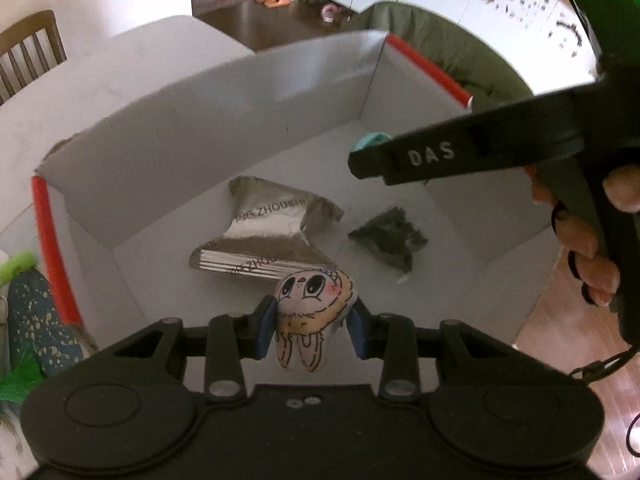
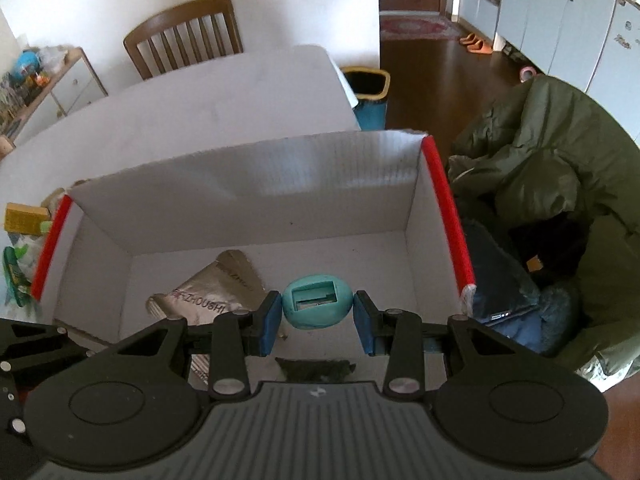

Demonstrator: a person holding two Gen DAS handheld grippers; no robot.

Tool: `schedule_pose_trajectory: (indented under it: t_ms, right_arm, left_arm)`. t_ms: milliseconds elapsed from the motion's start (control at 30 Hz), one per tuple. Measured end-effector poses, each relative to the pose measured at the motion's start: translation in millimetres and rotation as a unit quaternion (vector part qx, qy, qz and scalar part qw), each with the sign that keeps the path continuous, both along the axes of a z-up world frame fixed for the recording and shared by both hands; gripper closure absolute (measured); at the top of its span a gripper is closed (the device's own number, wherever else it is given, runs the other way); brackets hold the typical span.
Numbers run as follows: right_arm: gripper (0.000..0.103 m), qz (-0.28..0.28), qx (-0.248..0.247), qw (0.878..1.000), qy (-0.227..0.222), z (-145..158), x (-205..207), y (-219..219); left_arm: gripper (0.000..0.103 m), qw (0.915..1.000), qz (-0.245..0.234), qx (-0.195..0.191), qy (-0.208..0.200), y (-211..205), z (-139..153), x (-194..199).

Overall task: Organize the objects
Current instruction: 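Carry the plush and teal case over the shoebox, then open left tool to drop plush while right tool releases teal case into box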

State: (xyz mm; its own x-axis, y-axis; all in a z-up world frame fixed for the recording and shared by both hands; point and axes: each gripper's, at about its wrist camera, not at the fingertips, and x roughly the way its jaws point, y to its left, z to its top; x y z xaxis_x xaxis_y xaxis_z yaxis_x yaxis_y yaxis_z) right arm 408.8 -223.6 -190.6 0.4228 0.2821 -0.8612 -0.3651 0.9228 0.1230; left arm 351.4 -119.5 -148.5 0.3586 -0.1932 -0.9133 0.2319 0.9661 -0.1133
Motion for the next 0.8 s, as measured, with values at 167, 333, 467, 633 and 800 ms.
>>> schedule_pose_trajectory:
  t_ms: [167,333,467,633,800]
  right_arm:
    - [0.065,0.016,-0.022,0.999,0.018,-11.0,10.5,11.2]
    - [0.065,0.01,-0.031,0.998,0.051,-24.3,21.8,15.2]
    - [0.065,0.011,-0.038,0.997,0.066,-32.9,25.1,17.3]
    - [0.065,0.011,-0.044,0.996,0.074,-35.3,26.6,18.1]
    - [0.064,0.013,-0.042,0.996,0.082,-36.2,26.5,17.0]
  left_arm:
    - [0.067,0.9995,0.001,0.014,0.029,-6.9,-10.0,10.6]
    - [0.067,0.9979,-0.006,0.023,0.06,-14.7,-20.1,22.6]
    - [0.067,0.997,-0.006,0.024,0.073,-17.2,-27.2,28.0]
    - [0.066,0.9962,-0.005,0.023,0.084,-17.9,-31.3,32.6]
    - [0.064,0.9959,0.002,0.014,0.09,-15.3,-35.1,32.5]
